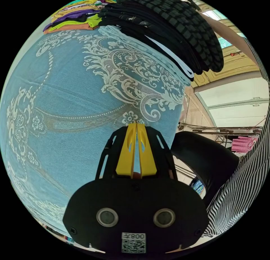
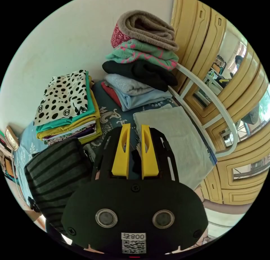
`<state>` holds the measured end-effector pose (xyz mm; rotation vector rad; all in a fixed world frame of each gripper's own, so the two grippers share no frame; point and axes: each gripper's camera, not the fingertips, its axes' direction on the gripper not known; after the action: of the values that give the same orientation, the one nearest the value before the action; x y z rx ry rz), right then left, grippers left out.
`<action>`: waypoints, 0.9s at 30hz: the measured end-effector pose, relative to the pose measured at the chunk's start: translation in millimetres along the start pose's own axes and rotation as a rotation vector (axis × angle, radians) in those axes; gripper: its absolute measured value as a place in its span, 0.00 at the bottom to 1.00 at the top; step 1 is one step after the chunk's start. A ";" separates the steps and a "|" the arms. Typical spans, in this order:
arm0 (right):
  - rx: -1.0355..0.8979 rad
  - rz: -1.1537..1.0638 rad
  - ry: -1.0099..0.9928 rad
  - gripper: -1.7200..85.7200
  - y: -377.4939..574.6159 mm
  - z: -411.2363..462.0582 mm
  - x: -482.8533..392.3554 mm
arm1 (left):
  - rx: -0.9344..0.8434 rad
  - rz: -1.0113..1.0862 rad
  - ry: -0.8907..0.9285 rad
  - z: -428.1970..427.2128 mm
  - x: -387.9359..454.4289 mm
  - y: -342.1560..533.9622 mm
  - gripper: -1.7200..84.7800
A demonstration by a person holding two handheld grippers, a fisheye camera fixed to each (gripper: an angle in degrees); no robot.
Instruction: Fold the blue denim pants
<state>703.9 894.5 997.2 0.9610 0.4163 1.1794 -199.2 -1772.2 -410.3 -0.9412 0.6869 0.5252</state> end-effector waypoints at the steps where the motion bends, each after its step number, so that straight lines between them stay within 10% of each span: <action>1: -0.021 -0.003 0.007 0.10 -6.0 9.8 1.4 | -0.023 -0.023 -0.003 4.7 -0.4 -6.4 0.02; 18: -0.201 -0.235 0.302 0.10 -76.6 164.7 26.9 | -0.196 -0.089 -0.099 86.5 -20.6 -43.7 0.02; 27: -0.063 0.130 -0.073 0.06 -77.6 128.1 142.7 | -0.172 -0.094 -0.085 139.7 -58.6 -10.1 0.02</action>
<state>894.3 966.8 1033.5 0.9842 0.2602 1.2632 -190.1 -1663.3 -304.9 -1.1005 0.5239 0.5439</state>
